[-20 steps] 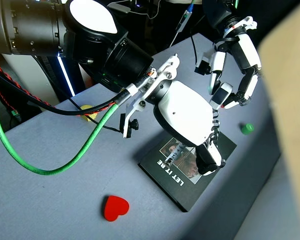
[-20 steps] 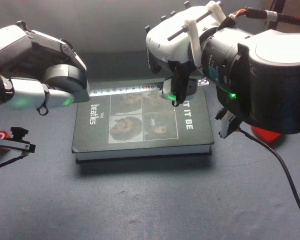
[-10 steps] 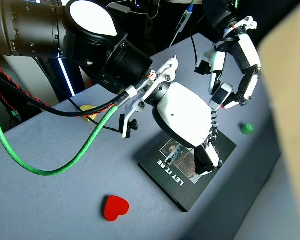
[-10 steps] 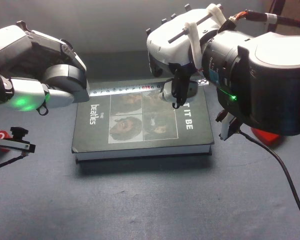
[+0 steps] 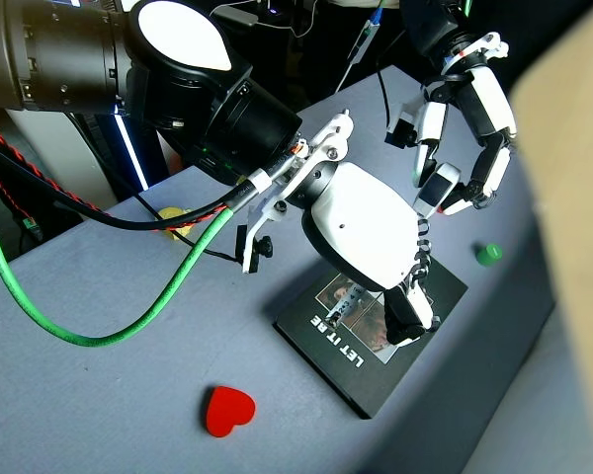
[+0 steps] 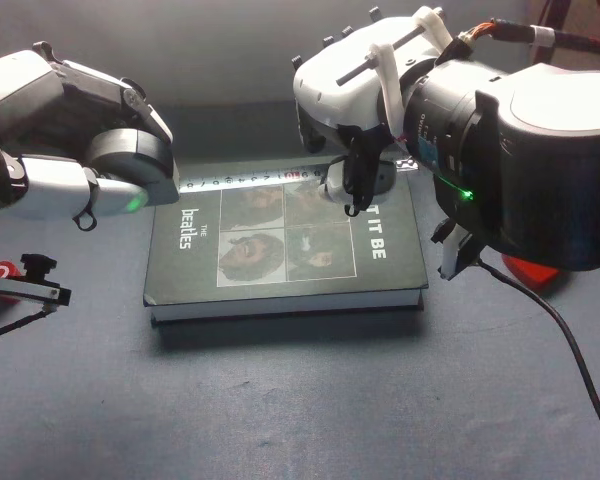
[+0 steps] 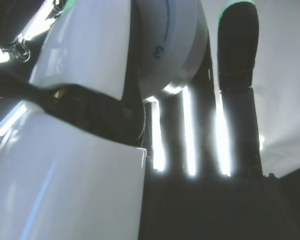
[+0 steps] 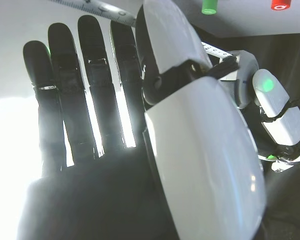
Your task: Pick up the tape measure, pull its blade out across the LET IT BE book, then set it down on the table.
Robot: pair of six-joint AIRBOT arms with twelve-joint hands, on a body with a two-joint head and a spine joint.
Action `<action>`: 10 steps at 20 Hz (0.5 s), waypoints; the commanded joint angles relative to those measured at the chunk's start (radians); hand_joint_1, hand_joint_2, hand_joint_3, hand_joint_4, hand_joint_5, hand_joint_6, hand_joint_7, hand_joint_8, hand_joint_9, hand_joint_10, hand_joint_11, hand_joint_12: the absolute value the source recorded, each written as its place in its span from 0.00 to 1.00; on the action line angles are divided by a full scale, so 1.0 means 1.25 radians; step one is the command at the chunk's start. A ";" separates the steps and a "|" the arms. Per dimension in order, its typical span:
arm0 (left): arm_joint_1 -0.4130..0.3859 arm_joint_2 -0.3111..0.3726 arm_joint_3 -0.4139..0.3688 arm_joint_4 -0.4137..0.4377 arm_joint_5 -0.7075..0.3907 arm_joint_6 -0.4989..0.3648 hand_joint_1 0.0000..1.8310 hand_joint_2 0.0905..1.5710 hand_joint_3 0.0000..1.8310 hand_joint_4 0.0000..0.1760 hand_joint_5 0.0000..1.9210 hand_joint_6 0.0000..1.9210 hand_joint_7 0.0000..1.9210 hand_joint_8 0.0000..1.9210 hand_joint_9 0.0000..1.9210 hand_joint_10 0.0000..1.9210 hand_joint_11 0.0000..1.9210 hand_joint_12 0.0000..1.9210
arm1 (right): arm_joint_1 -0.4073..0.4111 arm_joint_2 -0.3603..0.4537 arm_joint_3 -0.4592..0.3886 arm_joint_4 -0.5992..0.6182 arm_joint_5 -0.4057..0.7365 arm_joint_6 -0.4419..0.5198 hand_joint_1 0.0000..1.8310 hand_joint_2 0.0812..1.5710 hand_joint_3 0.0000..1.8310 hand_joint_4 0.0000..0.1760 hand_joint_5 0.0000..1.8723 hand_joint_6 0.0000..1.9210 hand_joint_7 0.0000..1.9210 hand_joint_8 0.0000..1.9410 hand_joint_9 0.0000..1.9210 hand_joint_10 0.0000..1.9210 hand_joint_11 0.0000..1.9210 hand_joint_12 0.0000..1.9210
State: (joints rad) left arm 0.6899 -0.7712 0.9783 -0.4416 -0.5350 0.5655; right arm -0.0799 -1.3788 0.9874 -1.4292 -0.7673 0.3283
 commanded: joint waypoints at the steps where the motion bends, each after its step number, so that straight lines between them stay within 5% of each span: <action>1: -0.008 -0.004 0.006 0.002 -0.101 -0.013 0.75 0.68 0.00 0.00 0.49 0.41 0.56 0.45 0.47 0.69 0.48 0.62 | 0.008 0.003 0.002 -0.059 -0.003 0.001 0.52 0.71 0.00 0.00 0.43 0.00 0.43 0.00 0.41 0.00 0.20 0.48; 7: -0.008 -0.004 0.007 0.001 -0.103 -0.013 0.75 0.68 0.00 0.00 0.49 0.41 0.56 0.44 0.48 0.67 0.49 0.62 | 0.007 0.003 0.002 -0.060 -0.002 0.001 0.53 0.71 0.00 0.00 0.45 0.01 0.47 0.01 0.46 0.02 0.24 0.50; 8: -0.008 -0.005 0.008 0.001 -0.103 -0.013 0.75 0.68 0.00 0.00 0.49 0.41 0.55 0.45 0.49 0.67 0.50 0.61 | 0.007 0.003 0.002 -0.060 -0.002 0.001 0.63 0.71 0.00 0.00 0.46 0.46 0.52 0.39 0.54 0.05 0.31 0.55; 10: -0.008 -0.006 0.009 0.001 -0.105 -0.013 0.75 0.68 0.00 0.00 0.49 0.42 0.56 0.45 0.48 0.67 0.49 0.61 | 0.007 0.003 0.002 -0.060 -0.002 0.001 0.67 0.70 0.00 0.00 0.47 0.52 0.56 0.49 0.64 0.11 0.42 0.65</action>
State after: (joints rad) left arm 0.6895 -0.7773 0.9848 -0.4446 -0.5369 0.5629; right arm -0.0799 -1.3788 0.9874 -1.4300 -0.7650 0.3313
